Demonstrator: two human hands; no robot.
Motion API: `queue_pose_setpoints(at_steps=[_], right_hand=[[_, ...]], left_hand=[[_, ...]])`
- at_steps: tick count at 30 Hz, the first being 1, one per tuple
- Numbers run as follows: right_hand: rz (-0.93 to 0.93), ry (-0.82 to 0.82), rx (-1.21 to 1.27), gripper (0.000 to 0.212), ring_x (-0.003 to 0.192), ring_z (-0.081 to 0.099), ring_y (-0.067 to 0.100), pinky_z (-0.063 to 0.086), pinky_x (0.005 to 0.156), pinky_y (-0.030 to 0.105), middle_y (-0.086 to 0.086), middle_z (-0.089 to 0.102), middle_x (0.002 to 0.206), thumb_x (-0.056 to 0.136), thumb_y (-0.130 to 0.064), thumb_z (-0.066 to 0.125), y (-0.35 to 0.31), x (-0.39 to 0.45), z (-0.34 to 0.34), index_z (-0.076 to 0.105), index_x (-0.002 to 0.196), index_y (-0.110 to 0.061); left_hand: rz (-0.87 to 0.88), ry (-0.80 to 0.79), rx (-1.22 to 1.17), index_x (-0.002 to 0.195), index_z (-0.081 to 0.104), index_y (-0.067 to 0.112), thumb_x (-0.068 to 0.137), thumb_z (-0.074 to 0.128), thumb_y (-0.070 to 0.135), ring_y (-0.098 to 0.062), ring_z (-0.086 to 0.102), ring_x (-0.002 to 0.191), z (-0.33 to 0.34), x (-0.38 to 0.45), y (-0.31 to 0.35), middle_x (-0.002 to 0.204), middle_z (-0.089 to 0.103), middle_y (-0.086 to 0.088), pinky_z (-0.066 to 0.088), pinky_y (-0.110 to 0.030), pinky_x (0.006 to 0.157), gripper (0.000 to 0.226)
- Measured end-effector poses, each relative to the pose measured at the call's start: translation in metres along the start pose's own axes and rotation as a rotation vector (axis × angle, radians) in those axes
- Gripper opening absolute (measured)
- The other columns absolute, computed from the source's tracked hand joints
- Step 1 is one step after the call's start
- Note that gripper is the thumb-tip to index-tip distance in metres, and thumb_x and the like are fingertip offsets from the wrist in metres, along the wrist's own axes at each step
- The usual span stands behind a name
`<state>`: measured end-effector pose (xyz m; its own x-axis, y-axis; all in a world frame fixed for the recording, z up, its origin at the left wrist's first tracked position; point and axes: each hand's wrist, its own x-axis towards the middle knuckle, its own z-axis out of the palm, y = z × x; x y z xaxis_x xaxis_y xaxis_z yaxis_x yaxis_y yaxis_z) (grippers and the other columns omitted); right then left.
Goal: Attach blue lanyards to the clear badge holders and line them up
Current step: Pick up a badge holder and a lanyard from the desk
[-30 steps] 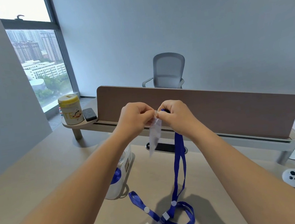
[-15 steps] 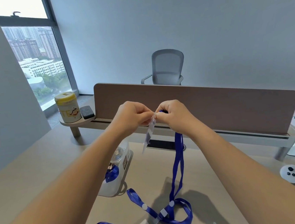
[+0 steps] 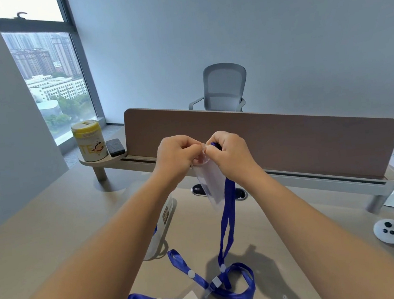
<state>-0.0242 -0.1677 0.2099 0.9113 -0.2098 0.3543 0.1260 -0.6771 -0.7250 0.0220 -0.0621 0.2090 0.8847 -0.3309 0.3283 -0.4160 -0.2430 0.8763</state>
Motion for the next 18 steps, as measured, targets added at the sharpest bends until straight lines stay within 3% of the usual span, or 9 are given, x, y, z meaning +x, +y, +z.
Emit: queue_pose_setpoints(at_steps=[2, 5, 7, 11, 13, 15, 18], right_hand=[[-0.007, 0.027, 0.025, 0.022, 0.057, 0.04, 0.006, 0.034, 0.052, 0.018, -0.007, 0.044, 0.062, 0.09, -0.011, 0.046, 0.001, -0.001, 0.002, 0.048, 0.069, -0.015], [-0.014, 0.023, 0.051, 0.021, 0.06, 0.043, 0.005, 0.037, 0.054, 0.017, -0.008, 0.046, 0.064, 0.091, -0.015, 0.047, 0.001, 0.0, 0.002, 0.05, 0.07, -0.017], [-0.001, 0.007, 0.105, 0.028, 0.06, 0.044, 0.004, 0.036, 0.054, 0.017, -0.008, 0.049, 0.064, 0.09, -0.014, 0.049, 0.0, 0.003, 0.001, 0.049, 0.064, -0.023], [0.17, 0.001, 0.404, 0.029, 0.048, 0.039, 0.006, 0.033, 0.048, 0.017, -0.003, 0.045, 0.056, 0.09, -0.01, 0.05, 0.003, 0.013, -0.003, 0.054, 0.063, -0.019], [0.259, -0.031, 0.583, 0.027, 0.038, 0.037, 0.002, 0.033, 0.039, 0.014, -0.001, 0.042, 0.054, 0.092, -0.009, 0.048, 0.006, 0.016, -0.004, 0.055, 0.067, -0.016], [0.325, -0.068, 0.721, 0.025, 0.036, 0.035, 0.003, 0.031, 0.035, 0.012, 0.0, 0.04, 0.054, 0.093, -0.008, 0.044, 0.008, 0.018, -0.005, 0.056, 0.072, -0.013], [0.387, -0.116, 0.74, 0.022, 0.04, 0.032, 0.007, 0.03, 0.034, 0.013, 0.001, 0.04, 0.055, 0.093, -0.008, 0.043, 0.01, 0.021, -0.004, 0.056, 0.075, -0.012]], left_hand=[[-0.077, -0.003, -0.153, 0.067, 0.065, 0.005, 0.082, 0.054, -0.001, 0.003, 0.058, 0.045, 0.001, 0.0, -0.002, 0.062, 0.058, -0.004, 0.05, -0.009, 0.048, 0.02], [-0.181, -0.028, -0.354, 0.084, 0.065, -0.005, 0.086, 0.051, 0.002, 0.001, 0.061, 0.045, 0.0, 0.0, -0.004, 0.066, 0.059, -0.006, 0.054, -0.01, 0.05, 0.015], [-0.228, -0.068, -0.459, 0.088, 0.063, -0.005, 0.088, 0.048, 0.002, -0.003, 0.062, 0.052, -0.001, 0.001, -0.005, 0.07, 0.06, -0.007, 0.055, -0.012, 0.053, 0.016], [-0.338, -0.145, -0.642, 0.087, 0.06, 0.013, 0.09, 0.047, 0.016, -0.017, 0.058, 0.086, 0.001, 0.004, -0.004, 0.088, 0.061, -0.005, 0.05, -0.026, 0.068, 0.013], [-0.303, -0.213, -0.631, 0.099, 0.055, 0.013, 0.089, 0.05, 0.018, -0.017, 0.057, 0.089, 0.002, 0.002, -0.002, 0.097, 0.06, -0.006, 0.05, -0.025, 0.068, 0.012], [-0.228, -0.233, -0.55, 0.112, 0.049, 0.011, 0.088, 0.049, 0.003, -0.016, 0.057, 0.087, 0.004, 0.001, -0.003, 0.102, 0.056, -0.005, 0.051, -0.022, 0.069, 0.026], [-0.139, -0.117, -0.314, 0.116, 0.05, 0.011, 0.086, 0.042, -0.01, -0.022, 0.053, 0.101, 0.004, 0.001, -0.009, 0.11, 0.056, -0.009, 0.048, -0.04, 0.088, 0.037]])
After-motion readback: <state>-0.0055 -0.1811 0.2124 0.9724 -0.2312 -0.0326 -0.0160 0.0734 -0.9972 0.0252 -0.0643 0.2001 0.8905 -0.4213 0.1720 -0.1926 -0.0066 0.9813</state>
